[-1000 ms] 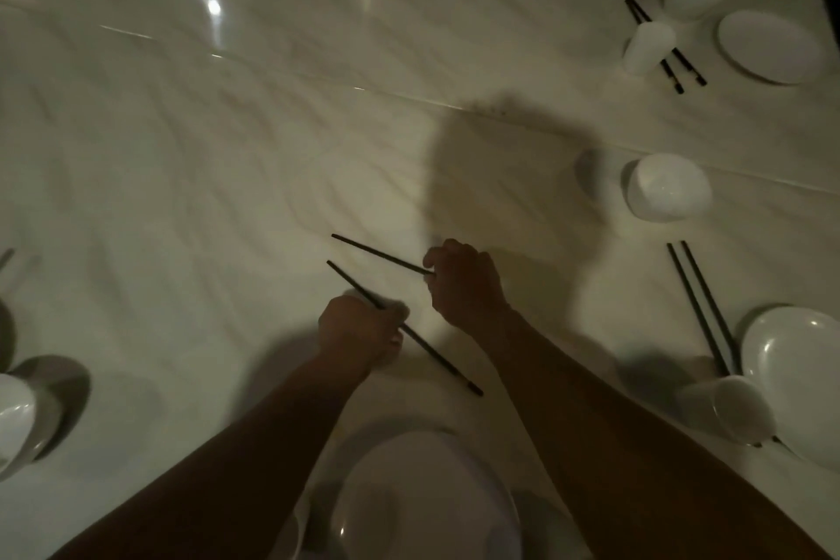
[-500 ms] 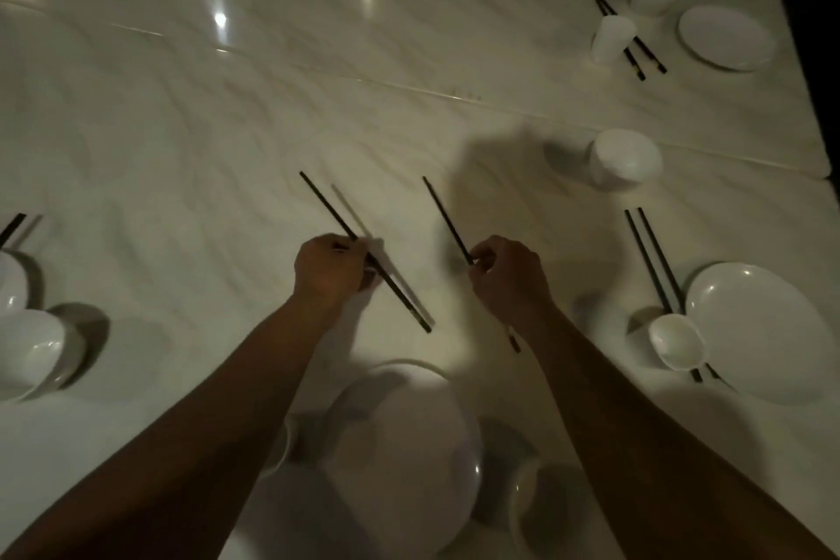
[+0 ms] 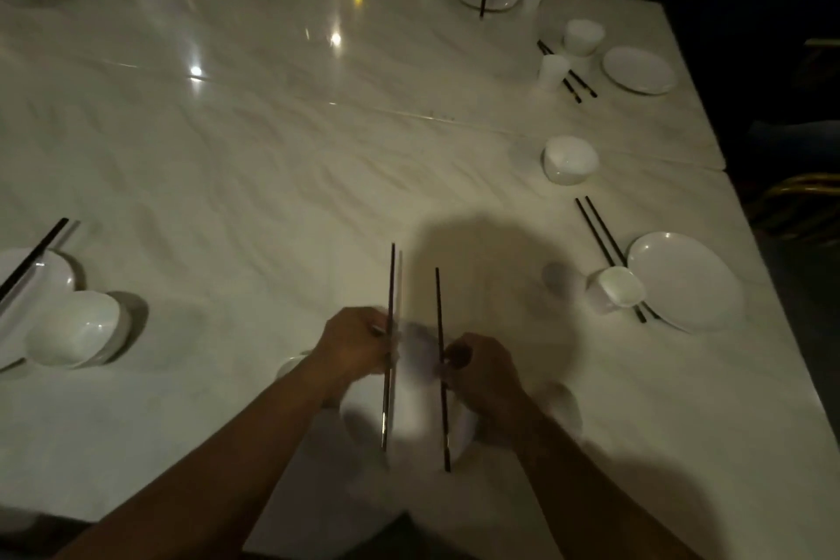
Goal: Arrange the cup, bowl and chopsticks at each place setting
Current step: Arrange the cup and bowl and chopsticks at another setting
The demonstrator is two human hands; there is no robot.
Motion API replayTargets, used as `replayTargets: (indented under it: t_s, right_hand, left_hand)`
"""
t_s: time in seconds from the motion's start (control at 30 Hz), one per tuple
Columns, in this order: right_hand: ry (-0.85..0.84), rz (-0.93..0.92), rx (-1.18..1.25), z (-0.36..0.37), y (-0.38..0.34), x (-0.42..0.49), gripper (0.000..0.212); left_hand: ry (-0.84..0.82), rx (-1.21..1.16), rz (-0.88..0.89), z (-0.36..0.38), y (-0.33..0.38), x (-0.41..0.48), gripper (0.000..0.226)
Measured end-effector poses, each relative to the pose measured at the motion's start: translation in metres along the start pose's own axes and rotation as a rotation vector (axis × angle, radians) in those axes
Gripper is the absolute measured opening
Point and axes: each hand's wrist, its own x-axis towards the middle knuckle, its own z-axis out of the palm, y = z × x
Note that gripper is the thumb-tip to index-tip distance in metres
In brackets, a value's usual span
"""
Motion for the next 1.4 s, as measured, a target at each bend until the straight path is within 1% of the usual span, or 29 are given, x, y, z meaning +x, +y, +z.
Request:
replayTargets:
  t_s: [0.1,0.2,0.37,0.43,0.57,0.7,0.8,0.97,1.07,1.23,1.33,1.4]
  right_hand:
    - [-0.023,0.065,0.056,0.016,0.004,-0.014,0.022]
    - [-0.057,0.122,0.181,0.030,0.009,-0.017,0.022]
    - [-0.010,0.114,0.210,0.041,0.010,-0.018,0.015]
    - [0.004,0.110,0.220,0.044,0.012,-0.014,0.018]
    - [0.000,0.102,0.205,0.047,0.015,-0.010,0.013]
    - [0.008,0.115,0.193,0.051,0.016,-0.007,0.012]
    - [0.013,0.116,0.173,0.054,0.016,-0.004,0.015]
    - [0.025,0.079,0.093,0.054,0.012,-0.006,0.005]
    - [0.008,0.084,0.098,0.057,0.014,-0.003,0.009]
    - [0.003,0.055,0.063,0.060,0.019,0.000,0.011]
    - [-0.003,0.053,0.052,0.061,0.022,0.001,0.014]
    - [0.001,0.037,0.048,0.054,0.016,-0.002,0.013]
  left_hand:
    - [-0.032,0.131,-0.007,0.005,-0.019,-0.001,0.018]
    - [-0.056,0.257,0.006,0.008,-0.028,-0.004,0.020]
    - [-0.106,0.387,0.017,0.012,-0.044,0.001,0.019]
    - [-0.115,0.456,0.027,0.013,-0.046,0.002,0.017]
    - [-0.103,0.420,0.026,0.014,-0.055,0.011,0.007]
    - [-0.166,0.487,0.055,0.016,-0.054,0.011,0.008]
    - [-0.162,0.534,0.094,0.018,-0.051,0.009,0.007]
    - [-0.144,0.547,0.134,0.019,-0.051,0.010,0.005]
    - [-0.133,0.555,0.156,0.021,-0.050,0.011,0.009]
    - [-0.140,0.567,0.176,0.024,-0.051,0.013,0.007]
    - [-0.154,0.624,0.198,0.026,-0.051,0.013,0.011]
    - [-0.153,0.622,0.204,0.027,-0.052,0.013,0.012]
